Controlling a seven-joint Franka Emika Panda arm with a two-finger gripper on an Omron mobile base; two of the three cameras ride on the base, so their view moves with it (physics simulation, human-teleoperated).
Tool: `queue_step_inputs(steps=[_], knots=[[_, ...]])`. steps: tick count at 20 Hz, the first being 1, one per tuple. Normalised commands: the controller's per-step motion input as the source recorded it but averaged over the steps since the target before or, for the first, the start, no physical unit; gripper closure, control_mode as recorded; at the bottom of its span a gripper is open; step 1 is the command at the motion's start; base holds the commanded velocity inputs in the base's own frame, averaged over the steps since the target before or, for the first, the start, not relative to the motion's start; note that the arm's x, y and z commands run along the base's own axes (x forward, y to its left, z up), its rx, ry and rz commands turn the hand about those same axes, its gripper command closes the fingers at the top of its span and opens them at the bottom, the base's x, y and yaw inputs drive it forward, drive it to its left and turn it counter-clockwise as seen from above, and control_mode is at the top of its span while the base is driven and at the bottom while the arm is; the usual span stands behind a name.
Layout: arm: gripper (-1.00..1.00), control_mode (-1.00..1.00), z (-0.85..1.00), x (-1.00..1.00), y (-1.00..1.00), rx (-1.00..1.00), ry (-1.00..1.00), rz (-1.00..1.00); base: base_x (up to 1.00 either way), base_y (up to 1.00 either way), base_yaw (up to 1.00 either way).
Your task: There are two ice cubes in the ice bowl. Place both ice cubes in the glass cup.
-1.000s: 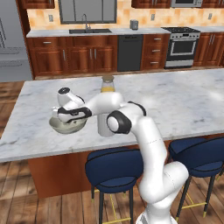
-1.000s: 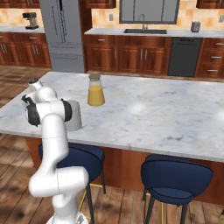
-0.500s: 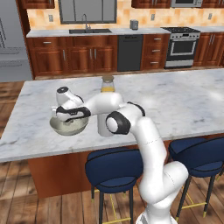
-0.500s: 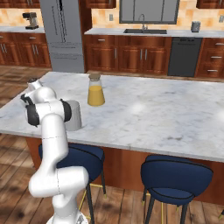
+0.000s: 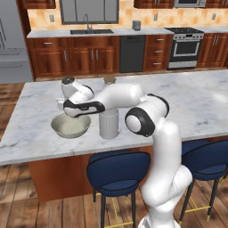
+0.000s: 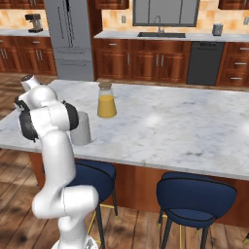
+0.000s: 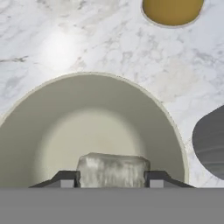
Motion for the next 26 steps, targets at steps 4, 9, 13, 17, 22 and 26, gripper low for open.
queue_step_inputs(steps=[4, 9, 13, 17, 22, 26], knots=[[1.00, -1.00, 0.57, -0.13, -0.24, 0.09, 0.00, -0.01, 0.00, 0.00, 0.00], [1.00, -1.00, 0.43, -0.14, -0.40, 0.09, -0.02, -0.02, 0.00, 0.00, 0.00], [1.00, -1.00, 0.59, 0.00, -0.37, 0.08, 0.01, 0.00, 0.00, 0.00, 0.00], [1.00, -1.00, 0.85, -0.03, -0.30, 0.13, 0.12, 0.00, 0.00, 0.00, 0.00], [1.00, -1.00, 0.09, -0.31, -0.72, 0.05, 0.18, 0.00, 0.00, 0.00, 0.00], [1.00, -1.00, 0.00, 0.00, -0.65, 0.00, 0.08, 0.01, 0.00, 0.00, 0.00]])
